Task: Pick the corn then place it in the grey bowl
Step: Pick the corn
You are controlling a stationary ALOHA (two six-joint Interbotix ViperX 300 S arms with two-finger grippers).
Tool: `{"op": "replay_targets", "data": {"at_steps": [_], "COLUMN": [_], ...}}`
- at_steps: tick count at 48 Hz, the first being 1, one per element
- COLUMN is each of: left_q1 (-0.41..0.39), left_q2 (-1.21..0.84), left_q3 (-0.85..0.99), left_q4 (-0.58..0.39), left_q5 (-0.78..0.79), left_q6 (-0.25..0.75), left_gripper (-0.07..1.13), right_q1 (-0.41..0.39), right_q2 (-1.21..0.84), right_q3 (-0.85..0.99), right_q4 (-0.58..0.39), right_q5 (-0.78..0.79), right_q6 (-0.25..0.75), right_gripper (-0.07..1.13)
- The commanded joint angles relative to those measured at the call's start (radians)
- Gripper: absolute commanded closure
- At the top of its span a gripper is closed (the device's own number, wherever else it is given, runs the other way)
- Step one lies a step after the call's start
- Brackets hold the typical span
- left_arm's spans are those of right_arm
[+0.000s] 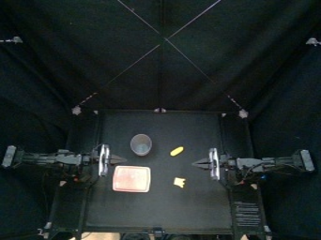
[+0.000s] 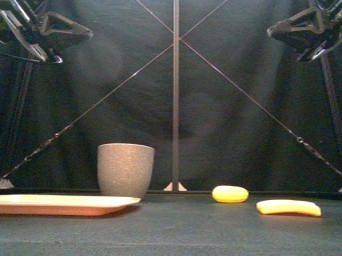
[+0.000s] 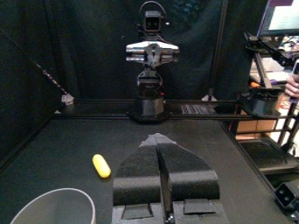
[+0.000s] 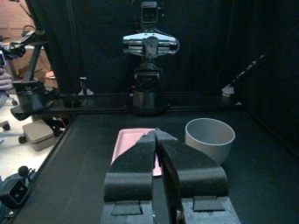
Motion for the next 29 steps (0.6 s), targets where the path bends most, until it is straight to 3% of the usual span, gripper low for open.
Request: {"op": "replay_targets", "data": {"at_steps": [1, 14, 22, 29], "left_q1": [0.04, 0.058, 0.06, 0.06], "left_q2": [-0.002, -0.005, -0.006, -0.006], "left_q3": [-0.006, 0.006, 0.009, 0.011], "left_q4": [-0.005, -0.005, -0.003, -0.003], "left_q5": [-0.008, -0.008, -0.006, -0.006], "left_q6": [0.002, 0.003, 0.003, 0.003], "left_gripper": [1.09, 1.09, 1.09, 1.09], "right_q1": [-0.054, -0.264, -0.295, -0.302], "right_q2": [0.048, 0.302, 0.442, 0.535], "right_q3": [0.0, -0.078, -0.169, -0.221], "right_q4": [-0.012, -0.15, -0.253, -0.284], "right_q5": [0.014, 0.201, 0.245, 0.265], "right_q6": [-0.005, -0.002, 0.002, 0.003], "right_gripper": [1.03, 0.99, 0.92, 0.73]}}
